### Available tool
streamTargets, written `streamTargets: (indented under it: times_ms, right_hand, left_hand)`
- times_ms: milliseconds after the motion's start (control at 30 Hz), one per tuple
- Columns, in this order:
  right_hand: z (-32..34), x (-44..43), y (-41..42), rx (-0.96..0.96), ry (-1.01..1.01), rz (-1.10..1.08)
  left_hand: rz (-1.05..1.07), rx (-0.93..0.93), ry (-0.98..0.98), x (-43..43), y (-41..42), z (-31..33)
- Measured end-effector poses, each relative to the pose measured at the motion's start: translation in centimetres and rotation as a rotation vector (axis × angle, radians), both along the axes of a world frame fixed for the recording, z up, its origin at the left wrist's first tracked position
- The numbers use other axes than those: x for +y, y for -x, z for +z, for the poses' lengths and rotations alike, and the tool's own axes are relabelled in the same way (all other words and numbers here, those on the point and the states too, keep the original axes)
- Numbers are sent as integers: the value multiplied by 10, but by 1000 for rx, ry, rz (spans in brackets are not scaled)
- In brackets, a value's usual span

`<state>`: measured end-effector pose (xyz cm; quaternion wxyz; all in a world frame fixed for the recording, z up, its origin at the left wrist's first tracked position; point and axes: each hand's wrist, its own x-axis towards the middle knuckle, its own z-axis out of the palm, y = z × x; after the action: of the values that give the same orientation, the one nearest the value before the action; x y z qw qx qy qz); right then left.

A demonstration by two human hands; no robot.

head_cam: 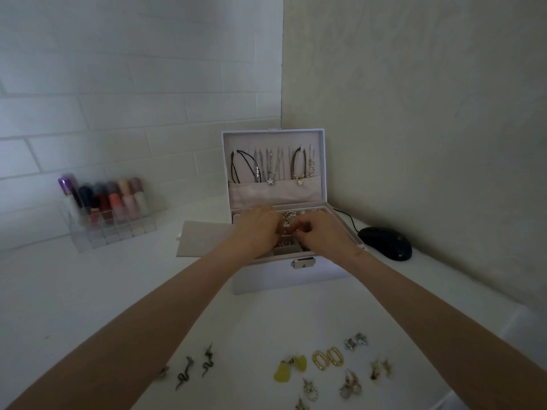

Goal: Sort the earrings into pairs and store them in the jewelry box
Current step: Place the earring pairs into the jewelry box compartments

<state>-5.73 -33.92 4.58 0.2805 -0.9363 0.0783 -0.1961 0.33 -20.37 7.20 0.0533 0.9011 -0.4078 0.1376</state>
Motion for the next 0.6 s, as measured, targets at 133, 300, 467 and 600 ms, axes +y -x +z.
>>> streamTargets:
  times_ms: [133, 300, 467, 600]
  right_hand:
    - [5, 4, 4, 7, 51, 31]
    - [7, 9, 4, -19, 107, 19]
    - [13, 22, 18, -74, 144, 51]
    - [11, 39, 38, -98, 166, 129]
  left_hand:
    - [-22, 106, 121, 13, 0, 9]
    - [-63, 165, 137, 23, 3, 9]
    - [-120, 75, 286, 44, 19, 3]
    - [-190, 52, 409, 80, 37, -5]
